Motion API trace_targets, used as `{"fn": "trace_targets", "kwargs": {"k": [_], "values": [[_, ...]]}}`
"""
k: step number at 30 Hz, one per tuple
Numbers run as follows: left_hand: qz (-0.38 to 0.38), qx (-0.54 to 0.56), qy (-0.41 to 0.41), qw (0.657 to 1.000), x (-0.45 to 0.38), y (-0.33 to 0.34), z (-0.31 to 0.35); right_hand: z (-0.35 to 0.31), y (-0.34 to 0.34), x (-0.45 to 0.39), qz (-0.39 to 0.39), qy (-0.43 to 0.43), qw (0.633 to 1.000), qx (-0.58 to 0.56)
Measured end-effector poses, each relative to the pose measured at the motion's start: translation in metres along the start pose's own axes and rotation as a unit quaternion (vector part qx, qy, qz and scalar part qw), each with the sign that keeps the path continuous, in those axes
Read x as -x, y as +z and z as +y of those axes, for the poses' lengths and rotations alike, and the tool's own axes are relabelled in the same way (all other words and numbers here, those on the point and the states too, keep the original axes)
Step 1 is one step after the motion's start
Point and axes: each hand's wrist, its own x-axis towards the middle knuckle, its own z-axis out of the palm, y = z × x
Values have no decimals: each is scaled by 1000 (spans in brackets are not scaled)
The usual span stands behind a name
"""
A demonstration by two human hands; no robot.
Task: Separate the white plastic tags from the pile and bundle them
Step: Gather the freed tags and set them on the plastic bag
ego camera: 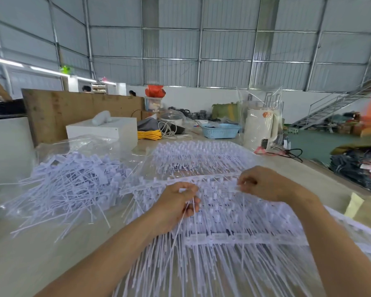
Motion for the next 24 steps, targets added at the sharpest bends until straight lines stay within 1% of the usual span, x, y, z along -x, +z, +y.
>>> {"fn": "trace_targets", "kwargs": {"k": [1,3,5,6,8,10,11,13,14,15,16,17,18,19,21,22,24], "values": [[4,-3,-8,1000,-1,0,-2,4,-7,3,57,18,998,16],[6,-10,-9,1000,-3,1,-4,1,-27,11,187,43,981,-26],[-1,-20,-6,1000,-2,1,-4,-12,-53,22,308,19,950,-52],[-3,-21,-6,1000,-3,1,-5,-23,-67,27,350,-8,936,-46],[0,-9,-9,1000,-3,1,-4,-55,-91,35,393,-67,917,-27],[5,23,-16,1000,-3,0,-2,-88,-112,39,404,-117,907,-3],[6,50,-24,998,-3,-1,1,-102,-121,39,398,-136,907,-4],[-3,133,-45,990,-4,-7,7,-124,-135,37,356,-175,916,-57],[-17,192,-56,980,-5,-10,9,-132,-138,34,316,-189,925,-91],[-40,264,-61,962,-5,-14,12,-138,-136,31,262,-194,938,-116],[-61,327,-57,942,-6,-17,15,-142,-127,25,198,-194,952,-132],[-73,367,-46,926,-7,-20,18,-143,-113,19,136,-192,962,-138],[-82,379,-35,921,-8,-22,20,-142,-93,11,82,-187,971,-128],[-92,372,-32,923,-8,-22,21,-140,-69,4,35,-178,978,-105],[-96,308,-28,946,-7,-20,21,-132,-24,-7,-38,-169,983,-69],[-85,278,-19,957,-10,-21,19,-129,-7,-11,-54,-170,981,-73],[-83,262,-16,961,-12,-25,18,-123,14,-16,-35,-169,980,-96]]}}
